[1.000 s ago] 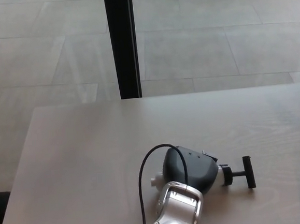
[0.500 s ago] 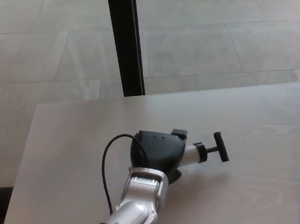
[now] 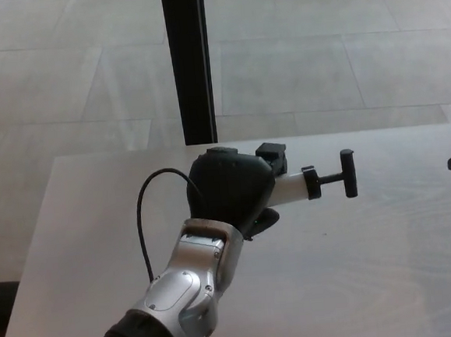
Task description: The robot uses its left hand to lift the air pump kept on the middle of the desk and use the right hand to pull out the handle
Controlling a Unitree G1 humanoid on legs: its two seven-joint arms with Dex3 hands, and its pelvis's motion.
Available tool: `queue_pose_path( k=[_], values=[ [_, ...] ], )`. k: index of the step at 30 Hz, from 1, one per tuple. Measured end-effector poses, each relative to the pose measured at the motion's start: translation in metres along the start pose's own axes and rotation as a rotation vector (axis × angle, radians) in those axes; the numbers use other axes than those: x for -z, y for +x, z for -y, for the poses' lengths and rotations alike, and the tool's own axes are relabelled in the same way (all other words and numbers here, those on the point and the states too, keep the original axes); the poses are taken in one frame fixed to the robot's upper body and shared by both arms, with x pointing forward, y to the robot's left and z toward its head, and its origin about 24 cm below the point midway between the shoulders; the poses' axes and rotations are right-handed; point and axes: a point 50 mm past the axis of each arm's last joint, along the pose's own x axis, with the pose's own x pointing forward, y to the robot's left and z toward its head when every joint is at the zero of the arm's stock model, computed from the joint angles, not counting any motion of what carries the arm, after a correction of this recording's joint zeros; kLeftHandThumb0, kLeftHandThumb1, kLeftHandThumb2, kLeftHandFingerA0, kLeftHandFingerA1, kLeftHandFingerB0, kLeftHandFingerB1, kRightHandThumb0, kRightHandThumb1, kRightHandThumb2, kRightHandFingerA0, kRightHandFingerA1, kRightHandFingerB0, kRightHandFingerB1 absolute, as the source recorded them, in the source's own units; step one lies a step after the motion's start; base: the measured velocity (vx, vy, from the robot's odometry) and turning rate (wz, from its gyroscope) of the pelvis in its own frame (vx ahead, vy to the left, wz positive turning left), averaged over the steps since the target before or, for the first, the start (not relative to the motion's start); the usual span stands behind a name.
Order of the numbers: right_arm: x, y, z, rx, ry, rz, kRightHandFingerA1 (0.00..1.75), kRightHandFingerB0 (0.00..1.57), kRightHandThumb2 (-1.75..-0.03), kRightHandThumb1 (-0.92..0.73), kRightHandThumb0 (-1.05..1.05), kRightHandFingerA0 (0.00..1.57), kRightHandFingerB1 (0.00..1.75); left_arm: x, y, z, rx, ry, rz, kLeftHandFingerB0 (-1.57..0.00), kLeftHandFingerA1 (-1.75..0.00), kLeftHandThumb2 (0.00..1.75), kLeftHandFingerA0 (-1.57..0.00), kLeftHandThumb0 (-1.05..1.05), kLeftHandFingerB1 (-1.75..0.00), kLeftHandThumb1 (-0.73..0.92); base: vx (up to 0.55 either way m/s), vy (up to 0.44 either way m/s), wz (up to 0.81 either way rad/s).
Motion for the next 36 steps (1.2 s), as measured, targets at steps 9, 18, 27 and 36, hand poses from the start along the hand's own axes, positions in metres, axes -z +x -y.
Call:
queue_pose_path(
  k=[9,18,27,36],
  values=[
    [0.005,0.0,-0.041,-0.173,-0.09,-0.09,0.81,0.35,-0.6,-0.68,-0.64,0.68,0.38,-0.008,0.006,-0.017,-0.129,-0.036,0.105,-0.65,-1.67,0.64,-0.75,-0.27,-1.39,0.74,0.0,0.0,0.0],
    [0.007,-0.002,-0.055,-0.297,-0.117,-0.107,1.01,0.21,-0.58,-0.6,-0.51,0.47,0.38,-0.012,0.007,-0.021,-0.172,-0.029,0.155,-0.85,-1.53,0.61,-0.81,-0.29,-0.77,0.64,0.0,0.0,0.0],
    [0.002,0.0,-0.062,-0.304,-0.108,-0.085,1.22,0.44,-0.59,-0.62,-0.41,0.67,0.42,-0.019,0.005,-0.018,-0.172,0.017,0.2,-0.8,-1.56,0.6,-0.86,-0.33,-0.7,0.7,0.0,0.0,0.0],
    [-0.005,0.003,-0.06,-0.247,-0.036,-0.001,1.56,0.86,-0.63,-0.64,-0.3,0.88,0.73,-0.018,0.002,-0.016,-0.169,0.024,0.209,-0.72,-1.55,0.7,-0.84,-0.28,-0.61,0.7,0.0,0.0,0.0]
  ],
)
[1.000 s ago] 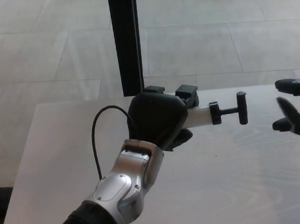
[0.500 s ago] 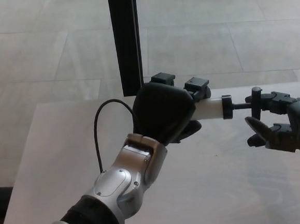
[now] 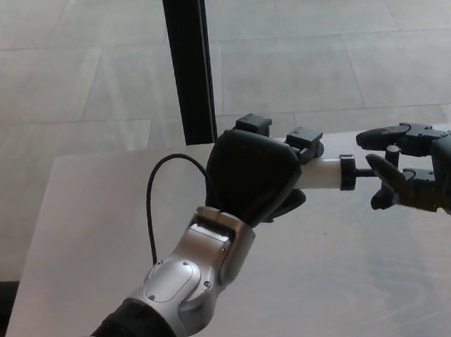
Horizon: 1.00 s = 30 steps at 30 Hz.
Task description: The robot uses its left hand to lift the air pump kept on the middle of the desk and use the right hand to pull out the handle
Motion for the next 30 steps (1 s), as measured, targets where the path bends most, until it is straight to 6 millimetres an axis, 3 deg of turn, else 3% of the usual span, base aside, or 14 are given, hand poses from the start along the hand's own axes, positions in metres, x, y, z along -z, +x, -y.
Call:
queue_pose_path(
  k=[5,6,10,11,12,13,14,17,18,19,21,24,27,30],
  values=[
    [-0.003,0.0,0.0,0.028,-0.021,0.04,1.59,0.85,-0.65,-0.67,-0.27,0.86,0.91,-0.001,-0.001,0.0,-0.008,-0.005,0.016,-0.64,-1.57,0.68,-0.84,-0.26,-0.55,0.68,0.0,0.0,0.0],
    [-0.003,0.0,0.001,0.033,-0.024,0.045,1.59,0.85,-0.64,-0.69,-0.27,0.84,1.01,-0.001,-0.001,0.0,-0.008,-0.007,0.018,-0.74,-1.58,0.68,-0.8,-0.3,-0.59,0.71,0.0,0.0,0.0],
    [-0.004,0.001,0.002,0.044,-0.034,0.062,1.6,0.85,-0.61,-0.72,-0.35,0.85,0.97,-0.002,0.0,0.0,-0.009,-0.012,0.022,-0.81,-1.57,0.67,-0.78,-0.3,-0.64,0.71,0.0,0.0,0.0],
    [-0.004,0.0,0.002,0.046,-0.035,0.065,1.65,0.83,-0.66,-0.71,-0.38,0.83,1.0,-0.002,0.0,0.0,-0.009,-0.014,0.021,-0.81,-1.58,0.68,-0.78,-0.3,-0.79,0.71,0.0,0.0,0.0],
    [-0.003,0.0,0.002,0.046,-0.034,0.068,1.68,0.79,-0.65,-0.72,-0.32,0.83,1.17,-0.002,0.0,-0.001,-0.01,-0.015,0.021,-0.68,-1.63,0.66,-0.75,-0.3,-1.23,0.74,0.0,0.0,0.0],
    [-0.003,0.0,0.002,0.046,-0.031,0.068,1.7,0.79,-0.84,-0.63,-0.15,0.84,1.35,-0.002,0.001,-0.001,-0.01,-0.016,0.021,-0.66,-1.67,0.65,-0.73,-0.3,-1.33,0.73,0.0,0.0,0.0],
    [-0.002,0.0,0.001,0.045,-0.027,0.067,1.32,0.92,-1.02,-0.48,-0.13,1.13,1.14,-0.003,0.002,-0.001,-0.012,-0.018,0.021,-0.66,-1.68,0.63,-0.76,-0.33,-1.33,0.72,0.0,0.0,0.0],
    [0.002,0.0,-0.002,0.047,-0.023,0.059,1.33,0.95,-0.98,-0.49,-0.15,1.15,1.15,-0.005,0.004,-0.002,-0.016,-0.026,0.018,-0.64,-1.69,0.62,-0.73,-0.3,-1.28,0.74,0.0,0.0,0.0],
    [0.002,0.0,-0.002,0.049,-0.023,0.057,1.33,0.95,-0.98,-0.51,-0.14,1.15,1.16,-0.005,0.005,-0.003,-0.02,-0.03,0.016,-0.75,-1.29,0.95,-1.04,-0.38,-1.06,0.54,0.0,0.0,0.0],
    [0.003,0.0,-0.002,0.05,-0.022,0.056,1.69,0.84,-0.95,-0.61,-0.1,0.87,1.43,-0.005,0.006,-0.004,-0.023,-0.031,0.015,-0.69,-1.7,0.6,-0.77,-0.3,-1.21,0.68,0.0,0.0,0.0],
    [0.005,0.0,-0.002,0.053,-0.021,0.052,1.69,0.86,-0.98,-0.6,-0.09,0.87,1.42,-0.006,0.008,-0.005,-0.027,-0.032,0.017,-0.72,-1.69,0.59,-0.75,-0.3,-1.16,0.68,0.0,0.0,0.0],
    [0.007,0.0,-0.001,0.057,-0.023,0.053,1.71,0.83,-1.09,-0.49,-0.11,0.87,1.46,-0.007,0.01,-0.007,-0.028,-0.04,0.013,-0.68,-1.67,0.62,-0.74,-0.31,-1.36,0.7,0.0,0.0,0.0],
    [0.007,0.0,0.0,0.06,-0.038,0.063,1.72,0.84,-1.03,-0.5,-0.14,0.91,1.52,-0.006,0.01,-0.007,-0.027,-0.046,0.004,-0.58,-1.74,0.62,-0.78,-0.23,-1.46,0.72,0.0,0.0,0.0],
    [0.007,0.0,0.001,0.067,-0.063,0.071,1.75,0.84,-0.93,-0.52,-0.15,0.93,1.57,-0.004,0.011,-0.007,-0.026,-0.053,-0.004,-0.65,-1.66,0.65,-0.76,-0.26,-1.3,0.72,0.0,0.0,0.0]
  ],
)
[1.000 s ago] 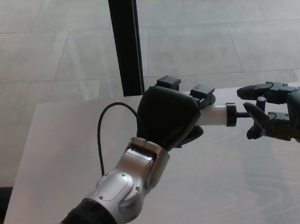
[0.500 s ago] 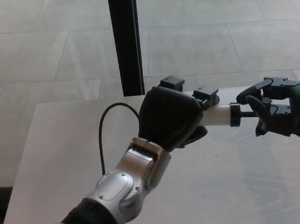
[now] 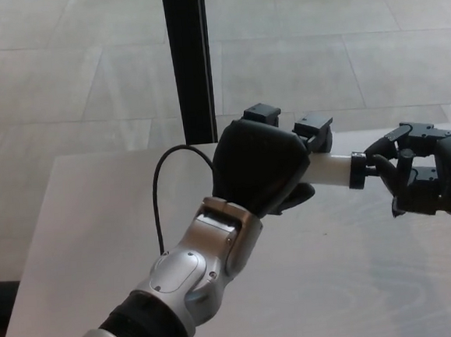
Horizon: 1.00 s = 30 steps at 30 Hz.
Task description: The robot uses its left hand to lift the air pump kept on the middle of the desk and use the right hand to pull out the handle
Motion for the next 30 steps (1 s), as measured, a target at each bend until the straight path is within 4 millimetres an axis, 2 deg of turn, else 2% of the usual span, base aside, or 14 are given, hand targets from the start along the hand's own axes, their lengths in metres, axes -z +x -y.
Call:
queue_pose_path(
  k=[1,4,6,11,12,15,16,17,19,20,21,22,23,30],
  values=[
    [0.001,0.0,0.0,0.005,-0.006,0.001,1.75,0.83,-0.95,-0.51,-0.16,0.93,1.57,0.0,0.0,0.0,0.0,-0.003,-0.001,-0.65,-1.68,0.68,-0.7,-0.27,-1.32,0.71,0.0,0.0,0.0],
    [0.002,0.0,0.001,0.019,-0.023,-0.002,1.75,0.78,-1.04,-0.51,-0.15,0.87,1.56,0.0,0.001,-0.001,-0.003,-0.007,-0.002,-0.65,-1.64,0.7,-0.79,-0.26,-1.35,0.7,0.0,0.0,0.0],
    [0.003,0.0,0.002,0.028,-0.036,-0.007,1.75,0.81,-0.97,-0.54,-0.16,0.88,1.53,0.001,0.002,-0.002,-0.008,-0.008,-0.008,-0.65,-1.65,0.7,-0.73,-0.27,-1.36,0.71,0.0,0.0,0.0],
    [0.004,0.0,0.004,0.043,-0.049,-0.004,1.75,0.8,-1.01,-0.53,-0.19,0.9,1.53,0.003,0.002,-0.003,-0.002,-0.007,-0.012,-0.66,-1.65,0.73,-0.71,-0.27,-1.25,0.71,0.0,0.0,0.0],
    [0.004,0.0,0.004,0.048,-0.053,0.0,1.75,0.79,-1.07,-0.54,-0.19,0.89,1.56,0.003,0.002,-0.003,0.0,-0.007,-0.013,-0.63,-1.68,0.8,-0.73,-0.22,-1.44,0.66,0.0,0.0,0.0],
    [0.003,0.0,0.006,0.057,-0.063,0.01,1.75,0.78,-1.22,-0.45,-0.13,0.89,1.64,0.003,0.002,-0.003,-0.003,-0.016,-0.015,-0.6,-1.75,0.8,-0.86,-0.13,-1.47,0.62,0.0,0.0,0.0],
    [0.002,0.0,0.007,0.062,-0.071,0.013,1.75,0.78,-1.22,-0.45,-0.13,0.89,1.64,0.004,0.002,-0.003,-0.005,-0.017,-0.016,-0.6,-1.75,0.8,-0.86,-0.13,-1.47,0.62,0.0,0.0,0.0],
    [0.002,0.0,0.009,0.067,-0.081,0.016,1.75,0.78,-1.2,-0.47,-0.12,0.88,1.65,0.004,0.002,-0.003,-0.008,-0.017,-0.017,-0.59,-1.72,0.77,-0.72,-0.21,-1.5,0.67,0.0,0.0,0.0],
    [0.002,0.0,0.011,0.075,-0.094,0.02,1.75,0.79,-1.23,-0.49,-0.12,0.87,1.64,0.005,0.002,-0.003,-0.013,-0.017,-0.018,-0.57,-1.75,0.69,-0.82,-0.19,-1.47,0.68,0.0,0.0,0.0],
    [0.002,0.0,0.012,0.077,-0.097,0.02,1.42,1.05,-1.18,-0.48,-0.18,1.17,1.34,0.005,0.002,-0.003,-0.013,-0.017,-0.018,-0.56,-1.74,0.68,-0.8,-0.21,-1.46,0.69,0.0,0.0,0.0],
    [0.002,0.0,0.012,0.079,-0.098,0.021,1.41,1.06,-1.18,-0.46,-0.17,1.17,1.33,0.005,0.002,-0.003,-0.013,-0.016,-0.018,-0.57,-1.71,0.69,-0.8,-0.22,-1.44,0.7,0.0,0.0,0.0],
    [0.002,-0.001,0.013,0.085,-0.099,0.02,1.41,1.06,-1.18,-0.46,-0.17,1.17,1.33,0.006,0.002,-0.003,-0.013,-0.016,-0.019,-0.57,-1.71,0.69,-0.8,-0.22,-1.44,0.7,0.0,0.0,0.0],
    [0.003,-0.001,0.014,0.089,-0.1,0.019,1.75,0.8,-1.28,-0.45,-0.11,0.89,1.65,0.006,0.002,-0.003,-0.013,-0.016,-0.019,-0.64,-1.69,0.74,-0.74,-0.24,-1.44,0.69,0.0,0.0,0.0],
    [0.003,-0.001,0.022,0.12,-0.097,0.016,1.75,0.8,-1.23,-0.52,-0.07,0.88,1.6,0.01,-0.001,-0.003,-0.021,-0.018,-0.027,-0.62,-1.74,0.8,-0.9,-0.1,-1.47,0.63,0.0,0.0,0.0]
  ],
)
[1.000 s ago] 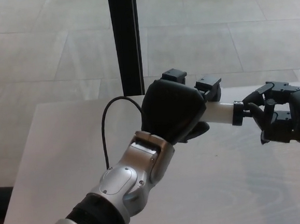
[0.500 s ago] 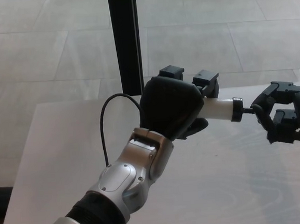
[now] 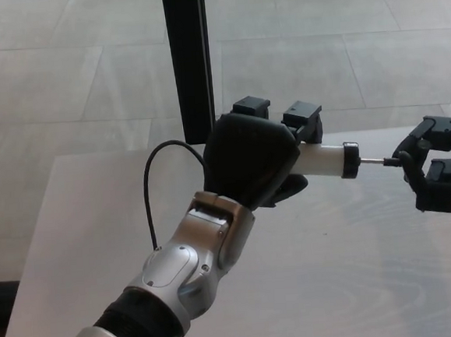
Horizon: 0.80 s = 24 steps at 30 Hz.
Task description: The robot uses its left hand to lift the air pump kept on the middle of the desk and use the right hand to pull out the handle
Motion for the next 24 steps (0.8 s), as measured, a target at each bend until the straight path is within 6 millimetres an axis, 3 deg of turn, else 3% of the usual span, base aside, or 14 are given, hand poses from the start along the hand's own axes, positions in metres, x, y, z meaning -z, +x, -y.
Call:
queue_pose_path(
  k=[7,8,10,13,14,15,16,17,19,20,21,23,24],
  values=[
    [0.002,0.0,0.013,0.037,-0.011,-0.008,1.75,0.78,-1.25,-0.52,-0.07,0.86,1.6,0.006,-0.004,0.0,-0.01,0.007,-0.01,-0.61,-1.75,0.81,-0.88,-0.12,-1.46,0.62,0.0,0.0,0.0],
    [0.002,0.0,0.016,0.043,-0.015,-0.012,1.75,0.79,-1.24,-0.51,-0.07,0.86,1.59,0.007,-0.005,0.0,-0.012,0.01,-0.011,-0.63,-1.74,0.79,-0.74,-0.18,-1.47,0.66,0.0,0.0,0.0],
    [0.004,-0.001,0.022,0.055,-0.02,-0.02,1.75,0.8,-1.28,-0.49,-0.06,0.87,1.58,0.01,-0.006,-0.001,-0.013,0.013,-0.017,-0.64,-1.71,0.75,-0.9,-0.11,-1.39,0.65,0.0,0.0,0.0],
    [0.008,-0.002,0.033,0.083,-0.028,-0.034,1.75,0.8,-1.29,-0.49,-0.07,0.88,1.58,0.016,-0.009,-0.001,-0.012,0.016,-0.026,-0.64,-1.71,0.75,-0.91,-0.14,-1.41,0.67,0.0,0.0,0.0],
    [0.009,-0.002,0.037,0.092,-0.03,-0.039,1.75,0.82,-1.28,-0.48,-0.07,0.89,1.57,0.018,-0.011,-0.001,-0.01,0.02,-0.029,-0.73,-1.69,0.7,-0.96,-0.25,-1.2,0.66,0.0,0.0,0.0],
    [0.01,-0.003,0.041,0.099,-0.03,-0.043,1.75,0.81,-1.24,-0.5,-0.08,0.88,1.56,0.02,-0.013,-0.001,-0.009,0.022,-0.029,-0.76,-1.68,0.68,-0.78,-0.25,-1.01,0.72,0.0,0.0,0.0],
    [0.011,-0.003,0.042,0.1,-0.029,-0.045,1.75,0.81,-1.24,-0.5,-0.09,0.89,1.56,0.02,-0.013,-0.001,-0.01,0.018,-0.025,-0.77,-1.66,0.67,-0.81,-0.29,-0.88,0.73,0.0,0.0,0.0],
    [0.012,-0.003,0.043,0.101,-0.028,-0.047,1.75,0.82,-1.24,-0.5,-0.08,0.91,1.56,0.02,-0.014,-0.001,-0.012,0.019,-0.022,-0.79,-1.29,0.96,-1.07,-0.35,-0.87,0.53,0.0,0.0,0.0],
    [0.012,-0.003,0.046,0.103,-0.03,-0.045,1.75,0.83,-1.24,-0.49,-0.07,0.9,1.55,0.02,-0.017,-0.001,-0.012,0.019,-0.019,-0.79,-1.28,0.96,-1.07,-0.33,-0.86,0.53,0.0,0.0,0.0],
    [0.012,-0.003,0.047,0.103,-0.031,-0.043,1.75,0.83,-1.23,-0.5,-0.07,0.91,1.54,0.019,-0.018,0.0,-0.01,0.016,-0.017,-0.79,-1.61,0.67,-0.8,-0.26,-1.01,0.71,0.0,0.0,0.0],
    [0.013,-0.003,0.048,0.103,-0.03,-0.041,1.75,0.86,-1.25,-0.49,-0.06,0.93,1.53,0.019,-0.019,0.0,-0.008,0.014,-0.015,-0.65,-1.66,0.72,-0.84,-0.21,-1.36,0.71,0.0,0.0,0.0],
    [0.015,-0.003,0.049,0.105,-0.025,-0.039,1.75,0.85,-1.24,-0.5,-0.05,0.92,1.52,0.019,-0.02,0.001,-0.006,0.008,-0.008,-0.67,-1.66,0.75,-0.76,-0.23,-1.4,0.7,0.0,0.0,0.0],
    [0.016,-0.003,0.05,0.106,-0.021,-0.039,1.75,0.84,-1.25,-0.5,-0.06,0.92,1.53,0.019,-0.021,0.001,-0.005,0.005,-0.004,-0.66,-1.73,0.65,-0.82,-0.29,-1.31,0.73,0.0,0.0,0.0]
  ],
)
